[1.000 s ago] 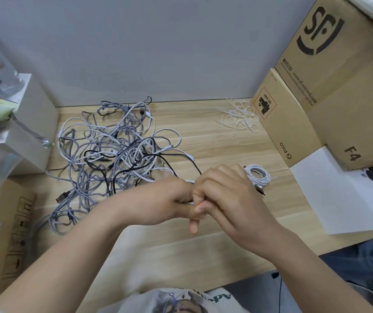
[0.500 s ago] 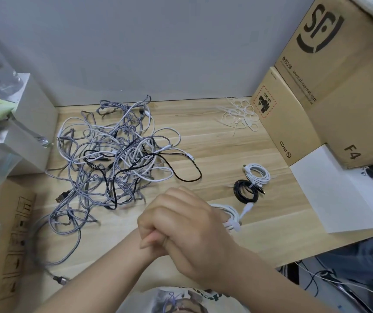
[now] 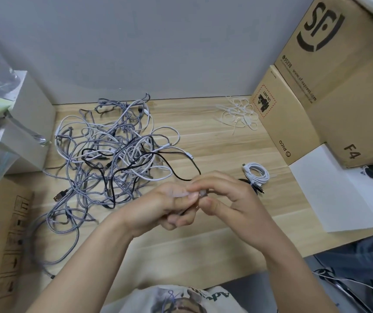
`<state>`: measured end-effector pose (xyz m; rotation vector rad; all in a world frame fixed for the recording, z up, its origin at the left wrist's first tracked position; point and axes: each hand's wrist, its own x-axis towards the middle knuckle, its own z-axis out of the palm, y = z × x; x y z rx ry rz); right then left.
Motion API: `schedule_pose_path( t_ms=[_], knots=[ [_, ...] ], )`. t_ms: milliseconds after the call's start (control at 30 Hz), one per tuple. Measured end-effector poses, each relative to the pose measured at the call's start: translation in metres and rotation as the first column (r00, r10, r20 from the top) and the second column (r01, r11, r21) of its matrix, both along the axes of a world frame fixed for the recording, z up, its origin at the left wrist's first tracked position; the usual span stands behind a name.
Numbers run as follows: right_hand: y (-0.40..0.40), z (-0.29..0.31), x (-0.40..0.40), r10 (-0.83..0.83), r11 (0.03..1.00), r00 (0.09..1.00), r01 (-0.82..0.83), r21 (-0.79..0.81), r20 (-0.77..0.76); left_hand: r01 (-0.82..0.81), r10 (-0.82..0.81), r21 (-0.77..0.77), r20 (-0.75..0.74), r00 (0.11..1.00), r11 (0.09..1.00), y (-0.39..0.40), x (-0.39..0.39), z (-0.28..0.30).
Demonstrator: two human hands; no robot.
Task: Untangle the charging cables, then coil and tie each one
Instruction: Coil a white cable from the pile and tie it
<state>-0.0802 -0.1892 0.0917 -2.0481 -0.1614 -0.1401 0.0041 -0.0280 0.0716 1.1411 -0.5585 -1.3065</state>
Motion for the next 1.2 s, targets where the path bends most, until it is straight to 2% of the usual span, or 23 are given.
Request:
schedule_pose_path(
  t_ms=[100, 267, 367, 433, 500, 633, 833, 933, 1000, 1100, 1200],
  knots=[
    [-0.007, -0.011, -0.007, 0.015, 0.992, 0.994, -0.001, 0.127, -0.106, 0.018, -0.020, -0.050, -0.051, 0.999, 0.999, -0.003, -0.001, -0.002],
    [-0.009, -0.035, -0.012, -0.125, 0.939, 0.942, 0.213, 0.270, -0.310, -0.044, 0.053, 0.101, -0.084, 0.995, 0.994, -0.014, -0.004, -0.020],
    [-0.014, -0.053, -0.009, -0.223, 0.919, 0.902, 0.322, 0.230, -0.371, -0.184, 0.198, 0.236, -0.036, 0.980, 0.954, -0.022, -0.007, -0.033],
    [-0.018, -0.069, -0.006, -0.317, 0.877, 0.848, 0.433, 0.209, -0.425, -0.319, 0.345, 0.337, -0.017, 0.939, 0.886, -0.032, -0.009, -0.043],
    [-0.022, -0.086, -0.002, -0.411, 0.763, 0.749, 0.594, 0.253, -0.519, -0.435, 0.463, 0.409, 0.033, 0.886, 0.803, -0.042, -0.008, -0.056],
    [-0.028, -0.116, 0.000, -0.442, 0.452, 0.534, 0.826, 0.335, -0.720, -0.442, 0.460, 0.457, 0.079, 0.885, 0.772, -0.063, -0.003, -0.081],
    [-0.045, -0.142, 0.001, -0.363, 0.156, 0.402, 0.915, 0.371, -0.841, -0.416, 0.463, 0.529, 0.048, 0.885, 0.740, -0.103, 0.005, -0.105],
    [-0.057, -0.151, -0.001, -0.375, 0.071, 0.369, 0.926, 0.370, -0.850, -0.364, 0.490, 0.522, -0.122, 0.863, 0.772, -0.117, 0.005, -0.113],
    [-0.062, -0.153, -0.002, -0.386, 0.035, 0.366, 0.923, 0.383, -0.847, -0.268, 0.435, 0.504, -0.247, 0.866, 0.821, -0.122, 0.005, -0.112],
    [-0.068, -0.150, 0.000, -0.434, -0.018, 0.350, 0.918, 0.396, -0.830, -0.177, 0.329, 0.449, -0.285, 0.901, 0.876, -0.124, 0.003, -0.113],
    [-0.073, -0.149, 0.002, -0.490, 0.010, 0.334, 0.926, 0.378, -0.805, -0.187, 0.346, 0.447, -0.306, 0.887, 0.875, -0.125, 0.003, -0.117]
  ],
)
